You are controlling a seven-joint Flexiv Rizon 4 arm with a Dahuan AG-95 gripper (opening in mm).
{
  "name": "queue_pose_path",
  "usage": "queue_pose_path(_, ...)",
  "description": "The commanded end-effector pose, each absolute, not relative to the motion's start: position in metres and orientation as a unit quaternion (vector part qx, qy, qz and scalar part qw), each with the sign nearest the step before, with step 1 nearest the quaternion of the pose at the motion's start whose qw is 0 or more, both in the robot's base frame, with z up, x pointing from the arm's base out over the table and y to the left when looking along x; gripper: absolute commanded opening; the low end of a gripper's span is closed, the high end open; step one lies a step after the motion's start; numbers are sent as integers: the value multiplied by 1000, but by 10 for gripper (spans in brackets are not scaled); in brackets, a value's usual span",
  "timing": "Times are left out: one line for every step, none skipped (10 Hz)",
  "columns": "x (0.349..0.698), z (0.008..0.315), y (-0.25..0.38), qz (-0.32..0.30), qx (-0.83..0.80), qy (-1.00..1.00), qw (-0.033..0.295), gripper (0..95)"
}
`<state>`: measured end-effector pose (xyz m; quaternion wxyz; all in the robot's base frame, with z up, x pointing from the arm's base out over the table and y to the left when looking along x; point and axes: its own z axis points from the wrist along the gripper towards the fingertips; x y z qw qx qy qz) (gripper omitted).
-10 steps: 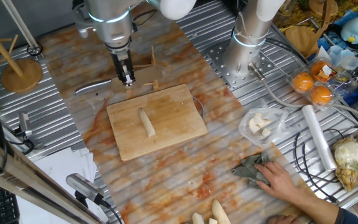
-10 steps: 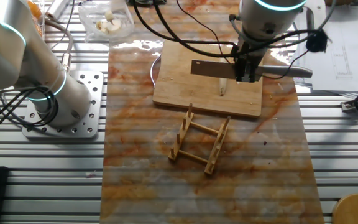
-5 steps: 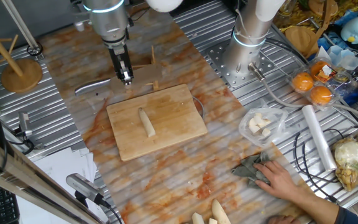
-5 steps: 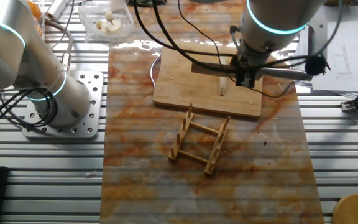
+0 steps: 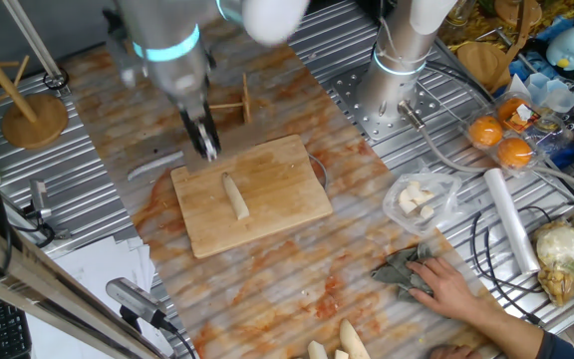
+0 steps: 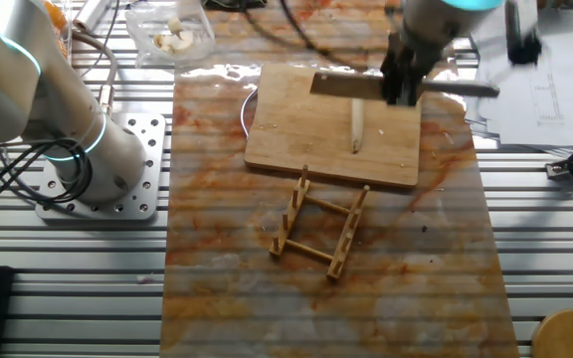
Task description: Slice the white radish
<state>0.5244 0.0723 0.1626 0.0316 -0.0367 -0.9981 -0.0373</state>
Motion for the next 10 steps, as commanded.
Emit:
queue_pose_path(524, 148, 100, 2, -56, -998, 12, 0)
queue_pose_path(525, 145, 104, 2, -56, -998, 8, 0)
queue_pose_path(526, 137, 111, 2, -51, -999, 2, 0)
queue_pose_path(527, 131, 115, 1, -46, -999, -2, 0)
queue_pose_path(527, 126, 118, 1, -44, -999, -3, 0)
queue_pose_path(528, 121, 120, 0, -42, -999, -3, 0)
queue_pose_path(527, 110, 127, 2, -43, -999, -5, 0)
queue_pose_path(527, 102, 132, 2, -44, -999, -4, 0)
queue_pose_path(525, 100, 133, 1, -44, -999, -2, 0)
queue_pose_path(523, 99, 134, 0, -45, -999, 1, 0)
